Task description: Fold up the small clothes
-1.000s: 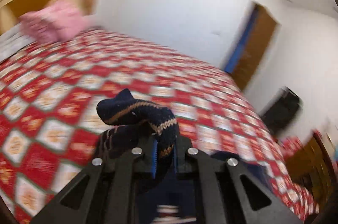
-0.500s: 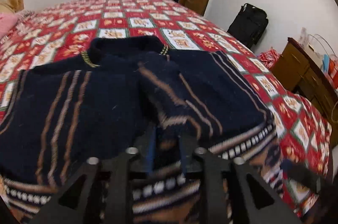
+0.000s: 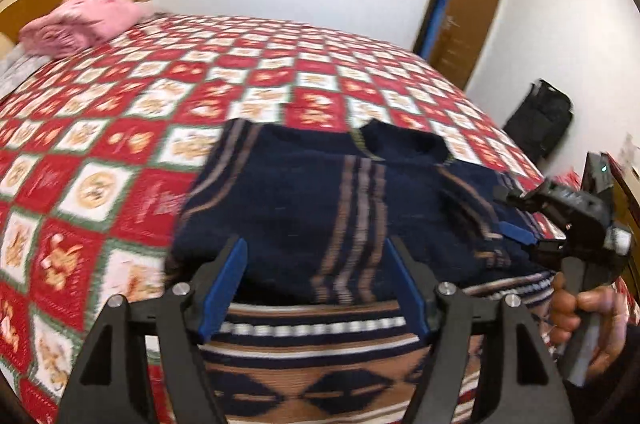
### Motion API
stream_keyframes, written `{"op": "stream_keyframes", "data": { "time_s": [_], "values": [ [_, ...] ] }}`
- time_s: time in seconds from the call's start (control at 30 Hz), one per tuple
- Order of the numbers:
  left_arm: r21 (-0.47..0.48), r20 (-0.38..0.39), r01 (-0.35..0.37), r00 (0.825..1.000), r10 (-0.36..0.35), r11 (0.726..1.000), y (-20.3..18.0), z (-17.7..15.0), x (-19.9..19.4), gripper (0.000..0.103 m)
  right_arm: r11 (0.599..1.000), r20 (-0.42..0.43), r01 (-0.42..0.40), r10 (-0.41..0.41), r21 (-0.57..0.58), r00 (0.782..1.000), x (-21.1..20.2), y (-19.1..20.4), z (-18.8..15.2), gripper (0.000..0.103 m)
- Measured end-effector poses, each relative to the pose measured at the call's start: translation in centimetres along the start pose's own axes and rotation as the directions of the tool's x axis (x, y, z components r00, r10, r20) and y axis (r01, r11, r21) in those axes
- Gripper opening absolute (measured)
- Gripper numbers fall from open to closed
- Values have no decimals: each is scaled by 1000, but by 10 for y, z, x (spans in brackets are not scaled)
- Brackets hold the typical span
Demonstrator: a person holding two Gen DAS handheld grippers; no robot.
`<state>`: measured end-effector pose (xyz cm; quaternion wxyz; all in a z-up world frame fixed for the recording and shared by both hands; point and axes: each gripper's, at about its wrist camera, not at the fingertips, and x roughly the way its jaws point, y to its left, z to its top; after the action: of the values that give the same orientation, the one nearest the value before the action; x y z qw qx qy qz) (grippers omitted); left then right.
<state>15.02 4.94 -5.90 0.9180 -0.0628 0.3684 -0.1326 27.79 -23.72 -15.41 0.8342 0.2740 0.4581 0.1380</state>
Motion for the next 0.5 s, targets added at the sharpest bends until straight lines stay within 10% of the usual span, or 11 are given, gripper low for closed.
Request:
{"op": "stream_keyframes", "data": {
  "time_s": [0.13, 0.3, 0.5],
  "values": [
    [6, -10, -46, 999, 46, 999, 4, -6, 9, 73, 970, 45, 119, -112, -214, 993, 9, 33, -16, 65],
    [-25, -16, 0, 1000, 0, 1000, 2, -13, 6, 73, 920, 23, 109, -109, -376, 994, 20, 56, -24, 19],
    [-31, -32, 13, 999, -14, 999, 5, -15, 4, 73, 900, 88, 125, -97, -417, 991, -4, 72, -18, 8]
  ]
}}
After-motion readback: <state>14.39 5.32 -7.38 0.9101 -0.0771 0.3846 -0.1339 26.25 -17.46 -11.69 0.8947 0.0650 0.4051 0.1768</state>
